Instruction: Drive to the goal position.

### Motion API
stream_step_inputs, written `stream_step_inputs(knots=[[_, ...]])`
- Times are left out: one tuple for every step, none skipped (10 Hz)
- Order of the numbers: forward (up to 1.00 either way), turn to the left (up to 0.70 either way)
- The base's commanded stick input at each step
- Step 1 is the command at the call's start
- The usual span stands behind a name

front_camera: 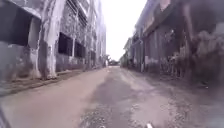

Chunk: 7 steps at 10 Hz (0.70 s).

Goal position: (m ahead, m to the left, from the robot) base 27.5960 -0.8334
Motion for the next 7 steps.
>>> stream_step_inputs(knots=[[1.0,0.0],[1.0,0.0],[1.0,0.0],[1.0,0.0],[1.0,0.0],[1.0,0.0],[1.0,0.0]])
